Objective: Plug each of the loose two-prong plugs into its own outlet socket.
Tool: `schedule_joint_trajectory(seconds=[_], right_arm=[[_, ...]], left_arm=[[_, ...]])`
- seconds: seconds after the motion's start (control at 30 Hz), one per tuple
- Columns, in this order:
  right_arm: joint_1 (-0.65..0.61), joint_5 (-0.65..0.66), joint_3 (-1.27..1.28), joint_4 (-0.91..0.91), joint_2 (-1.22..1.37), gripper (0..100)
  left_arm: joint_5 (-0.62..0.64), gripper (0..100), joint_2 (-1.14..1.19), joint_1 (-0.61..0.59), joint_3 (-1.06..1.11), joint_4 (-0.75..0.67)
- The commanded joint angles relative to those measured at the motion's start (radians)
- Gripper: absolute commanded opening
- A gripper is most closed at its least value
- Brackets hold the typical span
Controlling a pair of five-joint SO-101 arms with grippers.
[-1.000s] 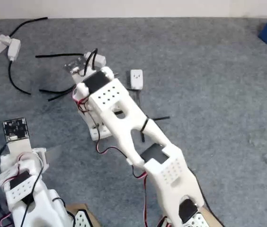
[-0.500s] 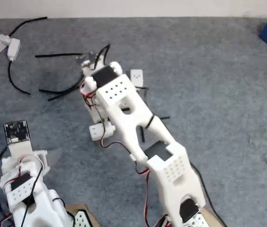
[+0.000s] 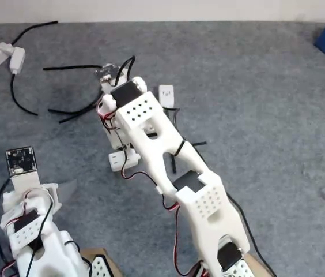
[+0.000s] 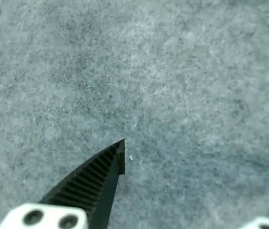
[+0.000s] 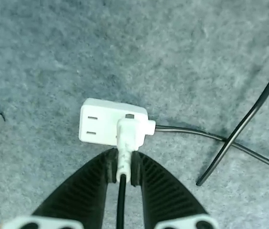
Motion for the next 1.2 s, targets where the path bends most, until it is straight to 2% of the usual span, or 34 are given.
schedule_joint_trajectory(seconds=[0.0,0.23,0.47,0.77,1.17], right_arm=[[0.004,-0.011,-0.035,0.002,-0.002,0.7],[-0.067,-0.012,-0.059,0.022,-0.007,0.7],[-0.065,0.008,-0.05,0.024,-0.031,0.5],[-0.068,0.034,0.177,0.021,-0.259,0.5],[-0.093,0.04,0.183,0.018,-0.214,0.5]], left_arm=[[-0.008,50,-0.015,-0.008,-0.008,-0.017],[-0.008,50,-0.015,-0.008,-0.008,-0.017],[-0.006,50,-0.015,-0.008,-0.005,-0.017],[-0.003,50,-0.015,-0.002,-0.004,-0.017],[-0.003,50,-0.015,-0.007,-0.004,-0.015]])
